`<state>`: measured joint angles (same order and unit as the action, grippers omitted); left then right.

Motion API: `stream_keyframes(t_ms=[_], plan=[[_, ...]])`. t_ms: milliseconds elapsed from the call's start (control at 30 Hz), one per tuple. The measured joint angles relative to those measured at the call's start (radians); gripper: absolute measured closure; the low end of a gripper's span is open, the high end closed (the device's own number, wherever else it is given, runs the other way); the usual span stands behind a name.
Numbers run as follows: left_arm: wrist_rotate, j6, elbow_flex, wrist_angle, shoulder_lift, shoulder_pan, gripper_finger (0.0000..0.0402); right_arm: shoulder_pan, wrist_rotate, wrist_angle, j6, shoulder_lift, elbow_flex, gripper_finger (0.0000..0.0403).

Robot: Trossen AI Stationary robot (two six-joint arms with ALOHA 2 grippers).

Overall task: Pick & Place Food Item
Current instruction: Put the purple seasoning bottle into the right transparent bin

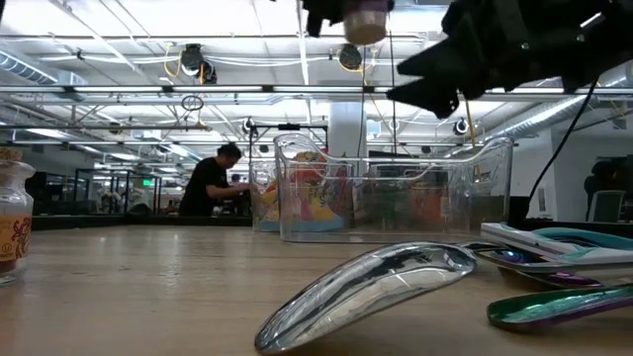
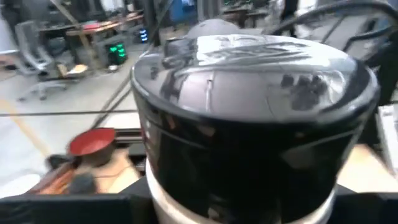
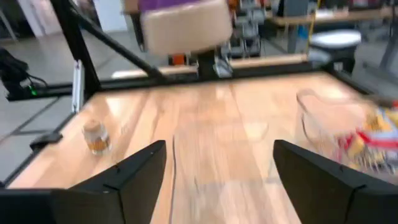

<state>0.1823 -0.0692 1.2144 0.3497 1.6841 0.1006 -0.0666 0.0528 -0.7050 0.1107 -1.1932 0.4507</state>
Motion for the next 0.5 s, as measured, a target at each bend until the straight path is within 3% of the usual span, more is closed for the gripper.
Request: stream_keyframes(t_ms=[200,333,500], plan=[[0.058,0.019,0.0,-0.168,-0.036,0.026,0.0242,0.009,0.003,0.278,0.008,0.112,0.018,0.0096],[0.051,0.082,0.0,-0.184,0.043,0.022,0.0246,0.038,0.002,0.562,0.011,0.215,0.161,0.01],[0.052,0.105,-0.001,-0.108,0.132,0.016,0.0244,0.045,0.0,0.845,-0.028,0.205,0.4,0.0106]])
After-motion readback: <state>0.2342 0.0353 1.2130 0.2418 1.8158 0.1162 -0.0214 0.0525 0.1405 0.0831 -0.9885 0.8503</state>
